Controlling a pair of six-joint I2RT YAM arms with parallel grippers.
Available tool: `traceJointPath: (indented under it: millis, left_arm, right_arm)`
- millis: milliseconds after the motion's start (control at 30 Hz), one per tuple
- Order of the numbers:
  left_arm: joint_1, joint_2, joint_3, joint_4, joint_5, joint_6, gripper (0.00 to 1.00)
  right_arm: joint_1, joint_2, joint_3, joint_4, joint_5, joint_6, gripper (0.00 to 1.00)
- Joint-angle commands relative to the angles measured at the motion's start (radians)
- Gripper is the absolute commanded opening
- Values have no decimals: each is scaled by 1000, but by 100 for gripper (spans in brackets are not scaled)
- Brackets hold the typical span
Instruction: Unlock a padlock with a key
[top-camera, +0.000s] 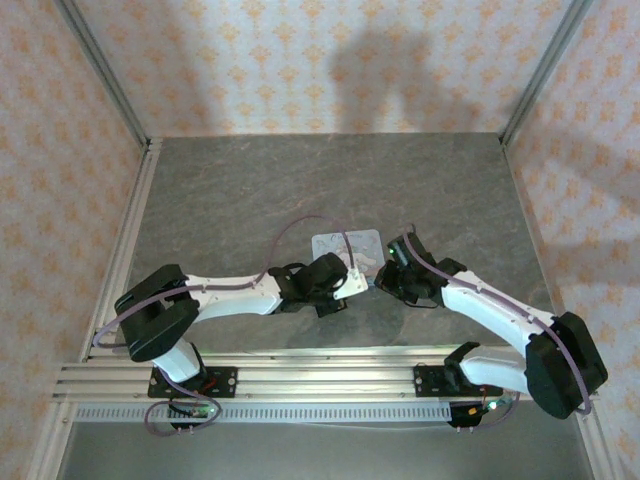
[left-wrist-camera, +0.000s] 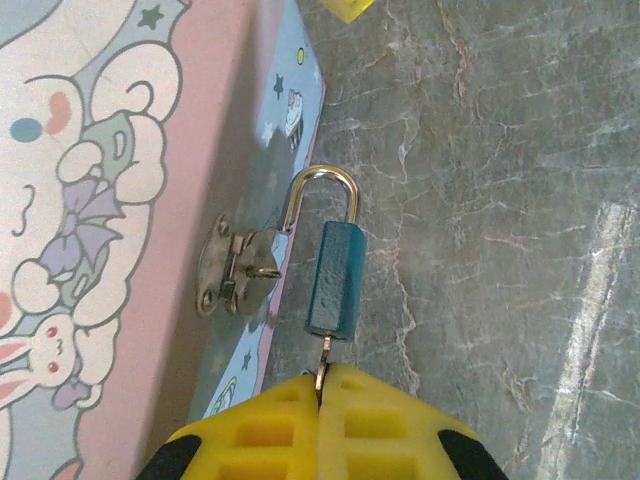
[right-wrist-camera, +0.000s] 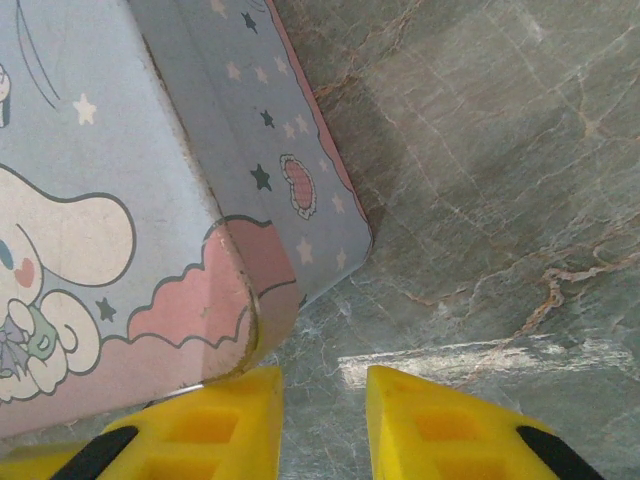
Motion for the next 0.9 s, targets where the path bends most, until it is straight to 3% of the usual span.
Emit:
traceJointPath:
  millis: [0, 267, 600, 867]
  left_arm:
    - [6, 8, 33, -11, 23, 16, 0]
    - [6, -45, 34, 3, 41, -30, 0]
    - [7, -234, 7, -13, 18, -119, 0]
    - [65, -436, -53, -83, -66, -246, 0]
  right_arm:
    - [-7, -36, -3, 4, 6, -4, 28]
    - [-7, -142, 13, -52, 48, 4, 28]
    - [-7, -254, 101, -148, 104, -17, 28]
    - [-8, -224, 144, -133, 126, -38, 30]
